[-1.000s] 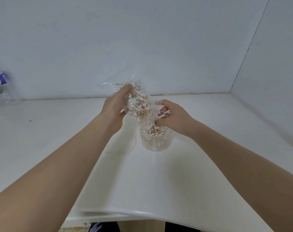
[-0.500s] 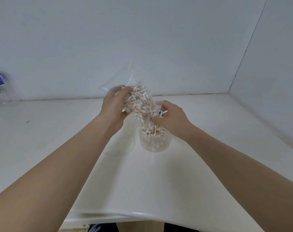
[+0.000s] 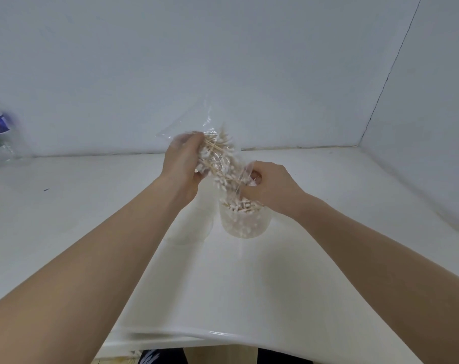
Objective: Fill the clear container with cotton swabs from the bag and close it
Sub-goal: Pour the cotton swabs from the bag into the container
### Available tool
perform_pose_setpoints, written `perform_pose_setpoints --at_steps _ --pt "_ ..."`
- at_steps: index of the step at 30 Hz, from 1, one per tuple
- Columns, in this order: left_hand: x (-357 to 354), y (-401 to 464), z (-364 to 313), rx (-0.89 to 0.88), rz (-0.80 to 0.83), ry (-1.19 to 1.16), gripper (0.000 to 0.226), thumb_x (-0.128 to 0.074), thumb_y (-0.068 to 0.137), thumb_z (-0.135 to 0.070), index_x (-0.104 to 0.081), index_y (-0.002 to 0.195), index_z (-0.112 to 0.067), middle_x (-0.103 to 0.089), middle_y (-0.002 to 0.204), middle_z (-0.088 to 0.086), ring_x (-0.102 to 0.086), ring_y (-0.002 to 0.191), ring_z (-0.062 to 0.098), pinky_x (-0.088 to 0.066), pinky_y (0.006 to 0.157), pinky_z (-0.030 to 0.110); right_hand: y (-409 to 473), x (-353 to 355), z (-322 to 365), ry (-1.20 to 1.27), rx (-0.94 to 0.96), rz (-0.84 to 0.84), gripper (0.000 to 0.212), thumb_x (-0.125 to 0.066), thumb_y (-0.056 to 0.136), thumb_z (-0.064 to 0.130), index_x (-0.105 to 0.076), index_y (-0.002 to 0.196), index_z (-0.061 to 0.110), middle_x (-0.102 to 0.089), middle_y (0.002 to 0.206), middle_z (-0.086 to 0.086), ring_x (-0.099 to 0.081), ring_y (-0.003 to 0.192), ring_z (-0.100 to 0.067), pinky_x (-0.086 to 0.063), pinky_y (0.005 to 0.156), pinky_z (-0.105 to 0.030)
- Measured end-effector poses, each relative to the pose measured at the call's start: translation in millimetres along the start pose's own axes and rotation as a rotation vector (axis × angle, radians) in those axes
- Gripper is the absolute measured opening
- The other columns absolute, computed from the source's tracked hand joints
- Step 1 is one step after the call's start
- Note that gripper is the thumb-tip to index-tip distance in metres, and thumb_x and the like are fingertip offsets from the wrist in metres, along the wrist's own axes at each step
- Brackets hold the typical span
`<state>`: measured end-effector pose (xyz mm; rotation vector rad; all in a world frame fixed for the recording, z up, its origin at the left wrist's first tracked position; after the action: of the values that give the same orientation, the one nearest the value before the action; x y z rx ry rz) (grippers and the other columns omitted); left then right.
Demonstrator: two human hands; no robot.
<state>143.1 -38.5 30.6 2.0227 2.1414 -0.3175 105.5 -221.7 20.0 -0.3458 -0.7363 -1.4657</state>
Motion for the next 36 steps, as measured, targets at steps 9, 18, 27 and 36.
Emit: perform_pose_setpoints --at_steps 9,18,27,36 --pt "14.1 7.4 3.9 0.044 -0.095 -0.109 0.037 -0.058 0.100 -0.022 -0.057 0.137 -0.020 -0.063 0.106 0.002 -0.062 0.087 0.023 -0.049 0.061 0.028 0.5 7.6 -11.5 -0.425 -0.078 0.073 0.022 -0.073 0.076 0.031 -0.057 0.090 0.025 -0.060 0.089 0.008 -0.053 0.081 -0.019 -0.038 0.072 -0.031" --pt "-9.7 -2.6 4.0 0.097 0.013 -0.162 0.038 -0.058 0.100 -0.015 -0.056 0.138 -0.010 -0.068 0.103 0.009 -0.070 0.070 0.023 -0.062 0.082 0.045 -3.3 3.3 -7.7 -0.069 -0.024 -0.013 0.027 -0.076 0.081 0.030 -0.066 0.105 0.029 -0.065 0.091 0.012 -0.054 0.068 -0.004 -0.045 0.068 -0.025" --pt "-5.5 -4.8 -17.5 0.116 0.001 -0.309 0.012 -0.053 0.103 -0.010 -0.062 0.095 -0.008 -0.071 0.083 0.008 -0.073 0.068 0.025 -0.066 0.068 0.046 0.9 6.5 -5.2 -0.184 -0.050 0.074 0.021 -0.070 0.077 0.017 -0.067 0.098 0.018 -0.066 0.089 0.002 -0.066 0.082 -0.021 -0.058 0.071 -0.037" --pt "-12.4 -5.1 4.1 0.159 0.025 -0.210 0.006 -0.052 0.103 -0.017 -0.057 0.103 -0.013 -0.064 0.100 0.011 -0.065 0.081 0.026 -0.061 0.072 0.035 -1.2 6.5 -10.8 -0.223 -0.046 0.127 0.025 -0.067 0.080 0.014 -0.066 0.099 0.029 -0.063 0.093 0.011 -0.061 0.088 -0.016 -0.049 0.067 -0.025"
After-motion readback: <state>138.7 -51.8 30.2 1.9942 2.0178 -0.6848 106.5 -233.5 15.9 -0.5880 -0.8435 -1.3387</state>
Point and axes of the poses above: each hand's wrist, its own y-axis towards the middle knuckle, its own x-axis out of the back of the hand, z = x × y, the point moved 10 cm from there along y, towards the middle knuckle
